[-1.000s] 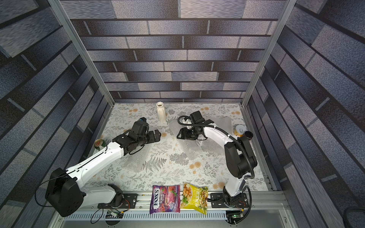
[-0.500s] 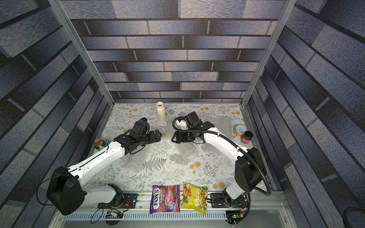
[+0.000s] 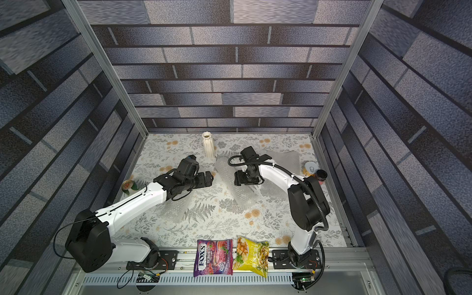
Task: Unwrap the vase from the bubble wrap
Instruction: Move the bubble wrap to the center of the board.
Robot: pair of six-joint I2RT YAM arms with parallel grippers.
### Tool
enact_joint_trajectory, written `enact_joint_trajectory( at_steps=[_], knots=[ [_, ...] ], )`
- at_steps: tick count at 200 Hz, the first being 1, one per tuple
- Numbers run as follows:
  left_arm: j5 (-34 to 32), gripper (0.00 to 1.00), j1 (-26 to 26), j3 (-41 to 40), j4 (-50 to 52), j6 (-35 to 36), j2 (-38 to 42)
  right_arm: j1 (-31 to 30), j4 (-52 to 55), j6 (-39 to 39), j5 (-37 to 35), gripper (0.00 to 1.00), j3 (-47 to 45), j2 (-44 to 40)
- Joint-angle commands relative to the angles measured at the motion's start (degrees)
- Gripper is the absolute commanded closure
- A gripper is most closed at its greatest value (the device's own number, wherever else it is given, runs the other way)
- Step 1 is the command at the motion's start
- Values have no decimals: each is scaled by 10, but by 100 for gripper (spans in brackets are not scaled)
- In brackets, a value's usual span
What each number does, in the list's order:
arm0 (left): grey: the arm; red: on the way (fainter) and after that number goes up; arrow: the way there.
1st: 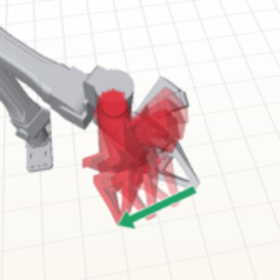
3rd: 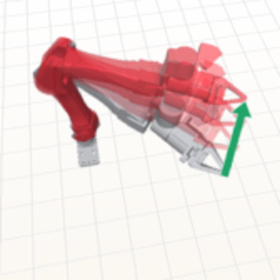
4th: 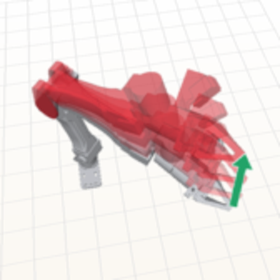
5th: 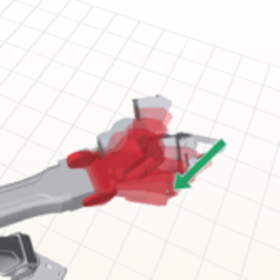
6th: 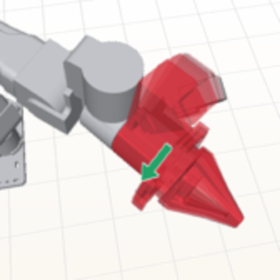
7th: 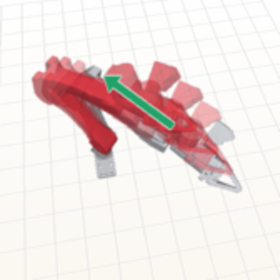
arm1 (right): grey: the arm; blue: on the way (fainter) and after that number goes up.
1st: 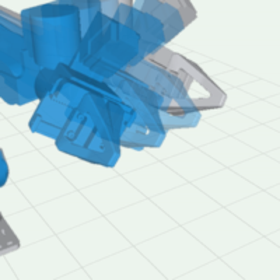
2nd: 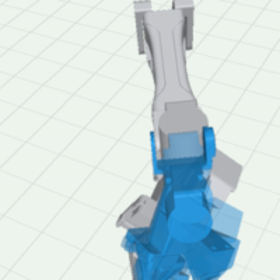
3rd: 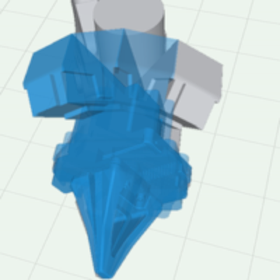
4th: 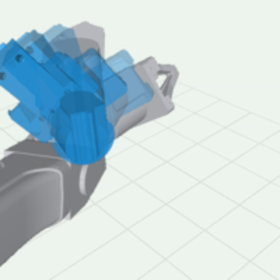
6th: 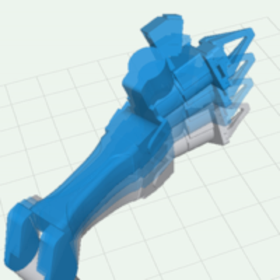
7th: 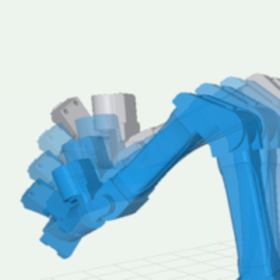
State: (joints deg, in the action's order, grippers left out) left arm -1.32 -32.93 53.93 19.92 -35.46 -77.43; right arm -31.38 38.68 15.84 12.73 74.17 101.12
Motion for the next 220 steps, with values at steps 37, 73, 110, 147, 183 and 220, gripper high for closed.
enact_joint_trajectory(
  at_steps=[37, 73, 110, 147, 183, 220],
  knots=[
    [-9, 2, 1, 2, 7, -5, -1, -12, -71, 60, 158, 34, -68, -49],
    [-2, 6, 5, -2, 2, -7, -7, -34, -98, 78, 216, 34, -84, -51],
    [19, 14, 10, 3, 7, -7, -21, -42, -78, 59, 219, 36, -53, -80],
    [21, 14, 2, 16, 14, -5, -33, -42, 9, 17, 38, 41, -2, -106],
    [24, 15, -7, 35, 24, -4, -53, -40, 22, 12, -14, 45, 10, -65],
    [35, 30, -22, 66, 44, -4, -89, -41, -12, 25, 12, 74, 6, -26]
  ],
)
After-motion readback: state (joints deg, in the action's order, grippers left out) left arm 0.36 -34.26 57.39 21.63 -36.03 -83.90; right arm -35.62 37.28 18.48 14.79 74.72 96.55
